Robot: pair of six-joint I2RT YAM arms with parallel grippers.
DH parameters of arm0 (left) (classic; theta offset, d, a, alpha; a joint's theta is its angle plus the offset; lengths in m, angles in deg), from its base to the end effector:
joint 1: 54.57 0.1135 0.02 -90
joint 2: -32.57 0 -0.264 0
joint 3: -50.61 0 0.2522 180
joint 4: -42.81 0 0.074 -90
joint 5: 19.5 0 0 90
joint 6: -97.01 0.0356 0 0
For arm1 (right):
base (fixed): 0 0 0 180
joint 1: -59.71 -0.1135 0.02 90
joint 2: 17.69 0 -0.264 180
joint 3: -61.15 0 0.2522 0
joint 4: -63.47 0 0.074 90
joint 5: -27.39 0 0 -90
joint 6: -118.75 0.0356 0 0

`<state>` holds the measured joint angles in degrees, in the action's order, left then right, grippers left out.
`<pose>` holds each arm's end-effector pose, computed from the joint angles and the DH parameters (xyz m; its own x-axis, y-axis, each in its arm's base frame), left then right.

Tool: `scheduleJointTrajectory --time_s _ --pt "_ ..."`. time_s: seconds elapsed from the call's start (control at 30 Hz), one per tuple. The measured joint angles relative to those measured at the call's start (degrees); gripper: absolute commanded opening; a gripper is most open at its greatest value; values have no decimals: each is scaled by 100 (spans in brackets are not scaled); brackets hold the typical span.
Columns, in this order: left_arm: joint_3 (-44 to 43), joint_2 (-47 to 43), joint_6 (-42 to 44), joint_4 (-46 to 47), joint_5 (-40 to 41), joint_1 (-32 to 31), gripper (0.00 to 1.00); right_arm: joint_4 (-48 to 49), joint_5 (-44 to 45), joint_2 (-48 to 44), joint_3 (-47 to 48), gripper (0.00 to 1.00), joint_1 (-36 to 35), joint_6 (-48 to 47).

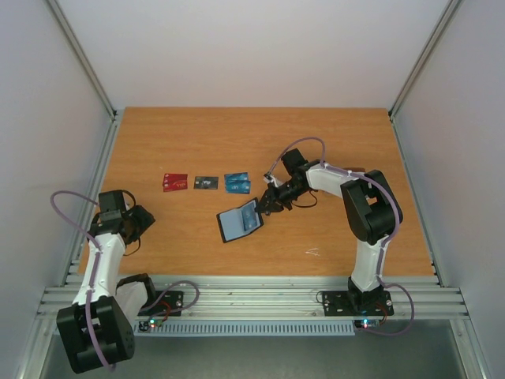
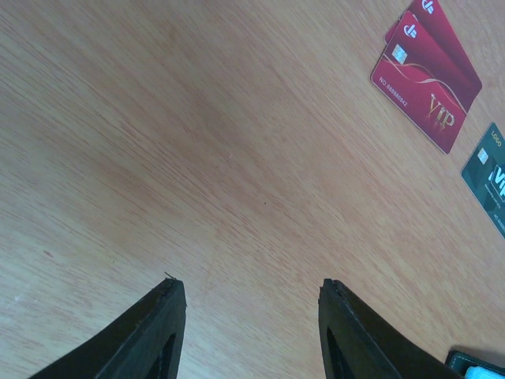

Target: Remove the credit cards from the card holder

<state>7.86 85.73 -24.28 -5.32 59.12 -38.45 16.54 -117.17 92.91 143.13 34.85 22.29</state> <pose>0.1620 0.0395 0.1863 -0.6103 -0.7064 -0.3586 -0.5737 0.7062 -0.4149 0.3125 0.1768 0.1482 -0.8249 -0.4541 -0.3367 -0.5244 0.3921 0.7559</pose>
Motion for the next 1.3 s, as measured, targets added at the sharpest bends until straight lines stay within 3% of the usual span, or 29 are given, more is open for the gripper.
scheduleJointTrajectory --time_s 1.3 --pt "192 -109 -345 492 -734 0 48 -378 -144 -109 363 1 0 -223"
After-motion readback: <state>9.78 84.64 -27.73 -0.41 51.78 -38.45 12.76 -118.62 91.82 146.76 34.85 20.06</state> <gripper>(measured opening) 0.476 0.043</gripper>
